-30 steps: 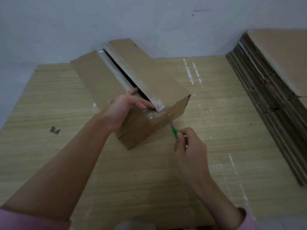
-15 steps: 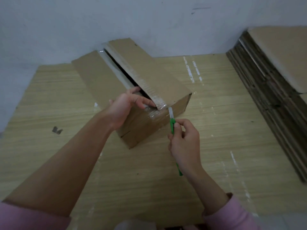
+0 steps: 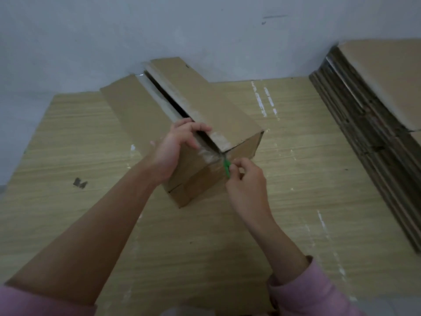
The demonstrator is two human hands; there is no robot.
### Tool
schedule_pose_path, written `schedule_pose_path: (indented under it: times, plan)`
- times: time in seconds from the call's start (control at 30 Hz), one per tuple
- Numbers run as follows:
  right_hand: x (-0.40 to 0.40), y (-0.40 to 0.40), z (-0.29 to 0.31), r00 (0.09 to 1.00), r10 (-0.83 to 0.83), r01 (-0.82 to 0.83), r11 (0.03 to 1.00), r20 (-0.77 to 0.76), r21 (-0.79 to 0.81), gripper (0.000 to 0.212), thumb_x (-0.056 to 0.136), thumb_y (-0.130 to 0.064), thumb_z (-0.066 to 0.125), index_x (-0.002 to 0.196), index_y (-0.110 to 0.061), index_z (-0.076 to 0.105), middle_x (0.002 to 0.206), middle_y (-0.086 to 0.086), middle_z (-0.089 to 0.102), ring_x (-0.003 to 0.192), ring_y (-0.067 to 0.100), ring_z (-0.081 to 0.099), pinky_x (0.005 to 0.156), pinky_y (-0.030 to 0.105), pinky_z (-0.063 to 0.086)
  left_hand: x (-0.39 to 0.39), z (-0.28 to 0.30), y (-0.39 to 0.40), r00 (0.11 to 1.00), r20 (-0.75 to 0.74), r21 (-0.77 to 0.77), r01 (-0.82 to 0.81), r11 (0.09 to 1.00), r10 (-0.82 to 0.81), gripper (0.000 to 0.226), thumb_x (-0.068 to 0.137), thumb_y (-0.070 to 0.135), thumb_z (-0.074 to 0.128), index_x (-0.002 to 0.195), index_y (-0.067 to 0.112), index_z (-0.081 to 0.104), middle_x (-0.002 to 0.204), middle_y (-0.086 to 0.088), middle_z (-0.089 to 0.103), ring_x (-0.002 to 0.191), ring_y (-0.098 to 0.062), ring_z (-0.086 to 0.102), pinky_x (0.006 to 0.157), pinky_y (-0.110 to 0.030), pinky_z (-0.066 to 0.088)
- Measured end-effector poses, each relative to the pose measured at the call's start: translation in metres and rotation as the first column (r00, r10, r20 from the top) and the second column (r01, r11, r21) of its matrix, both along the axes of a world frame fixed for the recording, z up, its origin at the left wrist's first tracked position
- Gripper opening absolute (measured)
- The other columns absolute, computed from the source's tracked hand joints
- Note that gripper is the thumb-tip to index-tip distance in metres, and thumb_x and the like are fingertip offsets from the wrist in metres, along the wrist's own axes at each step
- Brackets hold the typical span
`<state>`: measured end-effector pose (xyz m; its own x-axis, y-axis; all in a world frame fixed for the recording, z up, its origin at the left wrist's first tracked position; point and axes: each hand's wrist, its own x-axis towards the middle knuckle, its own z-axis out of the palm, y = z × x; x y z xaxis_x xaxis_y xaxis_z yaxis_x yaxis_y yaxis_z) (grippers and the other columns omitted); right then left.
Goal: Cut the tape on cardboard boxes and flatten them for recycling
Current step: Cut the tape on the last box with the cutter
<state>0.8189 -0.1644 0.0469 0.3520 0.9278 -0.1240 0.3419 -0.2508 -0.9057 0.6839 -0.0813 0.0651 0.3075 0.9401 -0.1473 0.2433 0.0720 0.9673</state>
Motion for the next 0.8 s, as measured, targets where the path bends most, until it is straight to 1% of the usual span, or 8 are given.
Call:
schedule_pose_path:
  times: [0.07,0.13,0.2,0.27,0.3,0.37,0.57,0.8]
  plan:
    - [0.009,-0.007,0.002,0.997,0.041,-0.042,0.999,0.072,0.015,0.018,0.097,-0.011,0.045,0.083,-0.018,0.054,0.071,-0.001,0.056,0.063,0.011,0.052,0.05,0.012,0.034,0.0,0.005,0.0,0.946,-0.317,0.097,0.109,0.989,-0.073,0.057,0.048,0.04,0.051,0.102,0.057,0.058,0.127,0.019,0.048,0.128,-0.011,0.032,0.113,-0.051,0.007]
    - [0.018,-0.011,0.004,0.988,0.087,-0.087,0.996,0.129,0.0,0.021,0.097,-0.011,0.045,0.079,-0.017,0.054,0.067,0.002,0.057,0.06,0.014,0.053,0.049,0.013,0.035,-0.004,0.009,-0.001,0.802,-0.582,0.125,0.251,0.96,-0.134,0.074,0.061,0.04,0.046,0.133,0.053,0.034,0.132,0.018,0.046,0.127,-0.003,0.024,0.113,-0.044,0.002]
    - [0.023,-0.012,0.005,0.993,0.102,-0.1,0.994,0.064,-0.043,0.023,0.097,-0.011,0.045,0.077,-0.016,0.056,0.067,0.007,0.059,0.05,0.013,0.051,0.049,0.023,0.037,-0.008,0.012,0.002,0.628,-0.747,0.123,0.454,0.882,-0.219,0.093,0.063,0.056,0.047,0.147,0.043,0.01,0.146,0.013,0.035,0.134,-0.002,0.014,0.111,-0.044,-0.002]
    - [0.025,-0.011,0.007,0.996,0.079,-0.083,0.992,-0.052,-0.095,0.026,0.097,-0.011,0.044,0.076,-0.017,0.057,0.064,0.009,0.058,0.037,0.006,0.045,0.04,0.02,0.033,-0.012,0.012,0.01,0.463,-0.841,0.076,0.613,0.786,-0.28,0.112,0.057,0.074,0.056,0.148,0.04,0.0,0.153,0.009,0.022,0.137,-0.007,0.007,0.109,-0.043,0.0]
    - [0.025,-0.011,0.009,0.993,0.059,-0.07,0.991,-0.1,-0.112,0.027,0.097,-0.01,0.044,0.075,-0.017,0.057,0.062,0.009,0.057,0.032,0.005,0.042,0.036,0.018,0.031,-0.011,0.013,0.014,0.421,-0.859,0.057,0.644,0.763,-0.292,0.12,0.056,0.073,0.066,0.148,0.038,-0.001,0.154,0.009,0.02,0.137,-0.01,0.006,0.109,-0.042,0.002]
    - [0.025,-0.011,0.011,0.986,0.036,-0.058,0.99,-0.165,-0.129,0.027,0.098,-0.009,0.044,0.075,-0.016,0.057,0.06,0.01,0.055,0.029,0.005,0.038,0.032,0.015,0.028,-0.008,0.012,0.02,0.42,-0.86,0.073,0.662,0.746,-0.289,0.125,0.057,0.058,0.08,0.149,0.035,0.0,0.15,0.006,0.024,0.134,-0.014,0.009,0.107,-0.04,0.006]
    - [0.022,-0.007,0.014,0.972,0.05,-0.079,0.99,-0.231,-0.116,0.027,0.098,-0.01,0.044,0.074,-0.016,0.056,0.057,0.008,0.052,0.028,0.005,0.037,0.032,0.014,0.026,-0.006,0.003,0.023,0.577,-0.787,0.269,0.638,0.721,-0.217,0.122,0.051,0.037,0.088,0.149,0.032,0.014,0.128,0.005,0.036,0.113,-0.003,0.012,0.089,-0.027,0.01]
    - [0.02,0.005,0.017,0.975,0.069,-0.091,0.991,-0.21,-0.099,0.028,0.097,-0.009,0.045,0.074,-0.018,0.057,0.054,0.007,0.05,0.028,0.009,0.036,0.032,0.014,0.025,-0.003,-0.003,0.027,0.677,-0.714,0.372,0.583,0.722,-0.179,0.112,0.046,0.051,0.075,0.141,0.04,0.019,0.122,-0.001,0.043,0.108,-0.004,0.016,0.092,-0.031,0.016]
